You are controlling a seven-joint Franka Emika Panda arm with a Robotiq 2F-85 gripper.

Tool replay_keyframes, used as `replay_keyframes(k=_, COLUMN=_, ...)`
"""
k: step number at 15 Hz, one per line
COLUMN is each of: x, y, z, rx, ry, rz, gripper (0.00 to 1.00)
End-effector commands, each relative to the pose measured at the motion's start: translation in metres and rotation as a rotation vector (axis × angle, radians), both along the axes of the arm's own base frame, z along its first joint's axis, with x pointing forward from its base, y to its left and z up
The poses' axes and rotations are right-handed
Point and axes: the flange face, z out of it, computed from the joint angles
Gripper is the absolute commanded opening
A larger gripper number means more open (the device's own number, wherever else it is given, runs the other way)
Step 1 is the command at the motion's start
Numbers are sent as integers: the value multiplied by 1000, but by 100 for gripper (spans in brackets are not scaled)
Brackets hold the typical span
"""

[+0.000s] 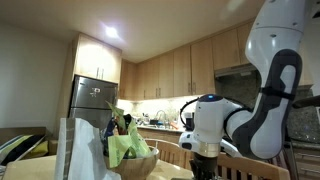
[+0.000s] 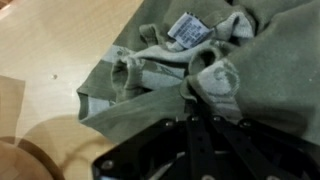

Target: Move the green towel to the right then fold the green towel

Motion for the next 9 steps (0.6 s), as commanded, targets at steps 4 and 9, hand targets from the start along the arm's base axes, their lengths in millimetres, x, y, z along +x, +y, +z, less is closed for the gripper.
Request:
replay_keyframes(k=4, x=3, y=1, z=23, rx=-3, ry=-12, rz=-18, gripper=55)
replay_keyframes(k=9, x=0, y=6, z=66, rx=-25, ry=-94, rz=1, gripper=95)
